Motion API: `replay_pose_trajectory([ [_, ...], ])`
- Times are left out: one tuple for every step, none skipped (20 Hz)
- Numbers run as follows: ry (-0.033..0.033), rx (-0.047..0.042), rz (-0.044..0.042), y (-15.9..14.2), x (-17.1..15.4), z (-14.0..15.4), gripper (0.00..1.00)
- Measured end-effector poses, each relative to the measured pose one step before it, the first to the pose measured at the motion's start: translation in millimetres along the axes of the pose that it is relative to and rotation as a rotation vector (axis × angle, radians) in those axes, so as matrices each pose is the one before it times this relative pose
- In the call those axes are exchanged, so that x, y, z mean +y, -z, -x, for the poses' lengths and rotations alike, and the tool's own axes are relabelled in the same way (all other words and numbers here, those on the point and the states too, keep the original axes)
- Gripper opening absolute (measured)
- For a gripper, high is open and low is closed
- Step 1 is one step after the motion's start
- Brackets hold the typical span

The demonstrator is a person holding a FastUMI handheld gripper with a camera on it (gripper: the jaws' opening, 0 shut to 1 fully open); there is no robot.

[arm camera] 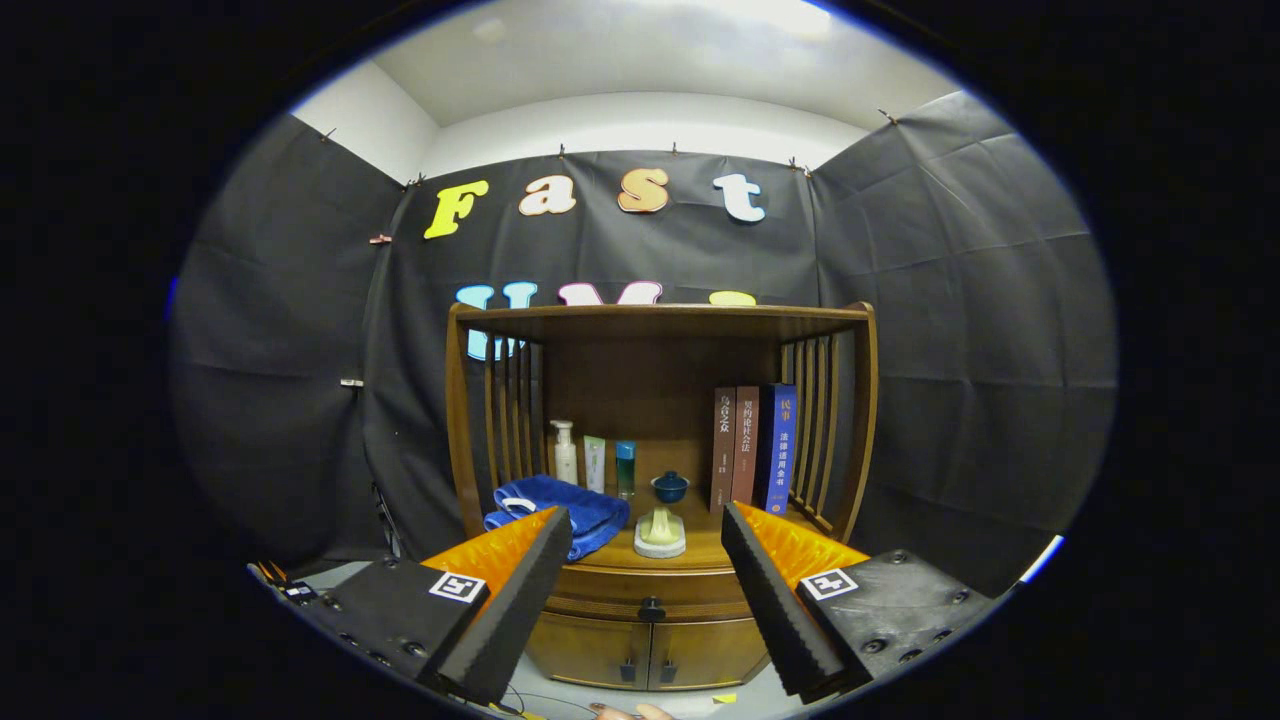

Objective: Pull open the drawer, take out the items inside it, and place them on the countertop above the cabinet.

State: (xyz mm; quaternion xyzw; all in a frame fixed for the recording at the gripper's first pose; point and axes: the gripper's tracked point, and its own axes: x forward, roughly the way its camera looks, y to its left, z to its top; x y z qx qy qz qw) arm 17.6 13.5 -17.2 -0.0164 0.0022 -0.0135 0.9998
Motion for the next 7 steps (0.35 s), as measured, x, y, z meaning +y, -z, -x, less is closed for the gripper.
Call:
replay_pose_trajectory([
  [0.00007, -0.00027, 0.0004, -0.55, 0.78, 0.32, 0.98],
  [0.002, 0.00007, 0.00062, -0.03, -0.35, -0.11, 0.98],
  [-0.0004, -0.0002, -0.00037, -0.04, 0.43, 0.07, 0.98],
  [-0.00003, -0.00136, 0.00032, 0.26, 0.44, 0.11, 0.98],
  [0.00137, 0.00016, 0.00105, 0.06, 0.16, -0.25, 0.98],
  [-0.00059, 0.00184, 0.00014, 0.65, 0.33, -0.33, 0.98],
  [0.00065, 0.00164, -0.00078, 0.51, -0.33, 0.1, 0.98],
])
